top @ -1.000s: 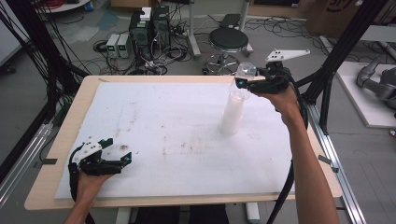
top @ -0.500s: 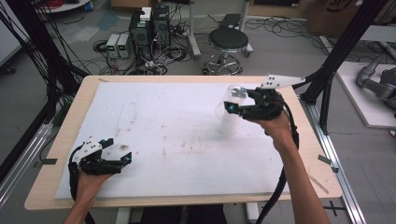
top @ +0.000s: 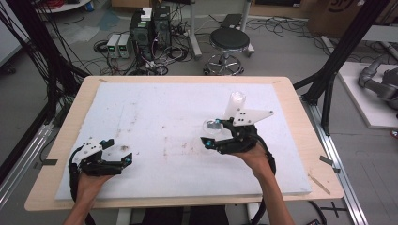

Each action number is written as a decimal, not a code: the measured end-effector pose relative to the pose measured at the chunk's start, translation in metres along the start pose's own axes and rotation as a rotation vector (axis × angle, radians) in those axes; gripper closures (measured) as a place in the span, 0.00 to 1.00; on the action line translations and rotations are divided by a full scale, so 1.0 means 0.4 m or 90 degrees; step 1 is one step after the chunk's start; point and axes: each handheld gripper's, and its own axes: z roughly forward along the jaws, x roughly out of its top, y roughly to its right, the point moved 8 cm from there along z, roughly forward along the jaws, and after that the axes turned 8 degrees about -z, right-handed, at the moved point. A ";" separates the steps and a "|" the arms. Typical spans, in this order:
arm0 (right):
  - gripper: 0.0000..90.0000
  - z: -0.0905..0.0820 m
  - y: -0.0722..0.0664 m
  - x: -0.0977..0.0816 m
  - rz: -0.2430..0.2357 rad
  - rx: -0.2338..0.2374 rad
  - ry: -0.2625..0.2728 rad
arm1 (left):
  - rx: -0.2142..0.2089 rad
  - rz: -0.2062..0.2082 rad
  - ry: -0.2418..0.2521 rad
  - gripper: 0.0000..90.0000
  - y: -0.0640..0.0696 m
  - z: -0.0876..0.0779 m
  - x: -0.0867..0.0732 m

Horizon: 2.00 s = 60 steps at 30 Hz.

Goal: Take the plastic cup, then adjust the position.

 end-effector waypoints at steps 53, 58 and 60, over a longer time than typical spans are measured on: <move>0.45 0.054 -0.049 -0.030 -0.002 0.086 0.012 | -0.216 0.062 0.037 0.02 0.095 -0.026 0.084; 0.45 0.056 -0.059 -0.024 -0.007 0.094 0.017 | -0.279 0.082 0.030 0.02 0.144 -0.013 0.104; 0.45 0.056 -0.062 -0.020 -0.006 0.099 0.021 | -0.303 0.092 0.029 0.02 0.174 -0.004 0.110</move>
